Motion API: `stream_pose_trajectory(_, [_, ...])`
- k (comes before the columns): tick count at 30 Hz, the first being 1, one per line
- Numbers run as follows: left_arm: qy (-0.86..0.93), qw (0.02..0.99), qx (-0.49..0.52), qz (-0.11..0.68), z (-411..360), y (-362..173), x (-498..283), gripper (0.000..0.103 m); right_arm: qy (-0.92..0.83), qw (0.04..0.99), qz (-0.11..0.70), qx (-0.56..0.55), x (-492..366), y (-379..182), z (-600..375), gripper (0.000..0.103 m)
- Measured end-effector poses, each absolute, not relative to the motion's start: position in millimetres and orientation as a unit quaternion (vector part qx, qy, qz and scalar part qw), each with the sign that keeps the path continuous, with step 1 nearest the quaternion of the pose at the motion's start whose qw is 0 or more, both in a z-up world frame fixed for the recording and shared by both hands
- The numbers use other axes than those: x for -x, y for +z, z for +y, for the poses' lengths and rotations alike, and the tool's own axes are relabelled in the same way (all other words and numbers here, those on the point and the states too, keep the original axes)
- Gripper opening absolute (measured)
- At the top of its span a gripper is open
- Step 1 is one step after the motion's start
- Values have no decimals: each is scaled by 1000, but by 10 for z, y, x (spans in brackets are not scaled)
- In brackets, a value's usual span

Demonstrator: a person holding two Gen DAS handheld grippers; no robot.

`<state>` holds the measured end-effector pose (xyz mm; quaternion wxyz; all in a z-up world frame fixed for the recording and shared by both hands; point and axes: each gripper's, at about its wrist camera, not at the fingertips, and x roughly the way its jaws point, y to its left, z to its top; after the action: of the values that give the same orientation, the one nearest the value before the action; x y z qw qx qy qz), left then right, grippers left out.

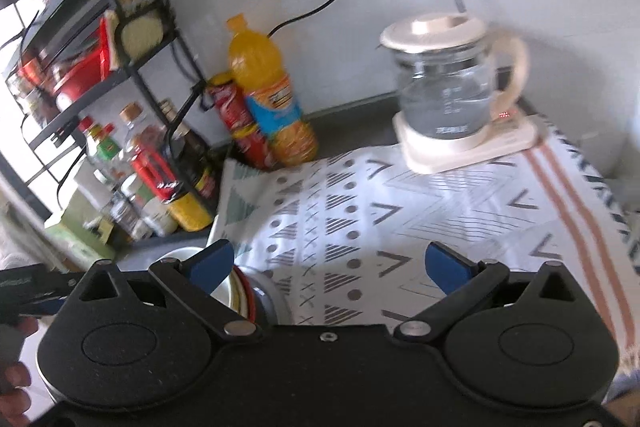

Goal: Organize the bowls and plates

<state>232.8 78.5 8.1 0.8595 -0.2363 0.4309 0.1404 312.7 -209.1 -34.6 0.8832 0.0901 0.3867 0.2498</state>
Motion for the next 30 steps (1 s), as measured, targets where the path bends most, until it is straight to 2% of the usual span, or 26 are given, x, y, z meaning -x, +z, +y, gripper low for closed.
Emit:
stream_pose_trajectory(4, [107,875,218,420,811,175,-2180,103,213,897,374,-96,-2902,-301,-2129,103])
stream_pose_trajectory(30, [-7,901,134,413,760,428,-1302,103,80,934,338,-85,-1379,45,-2224,103])
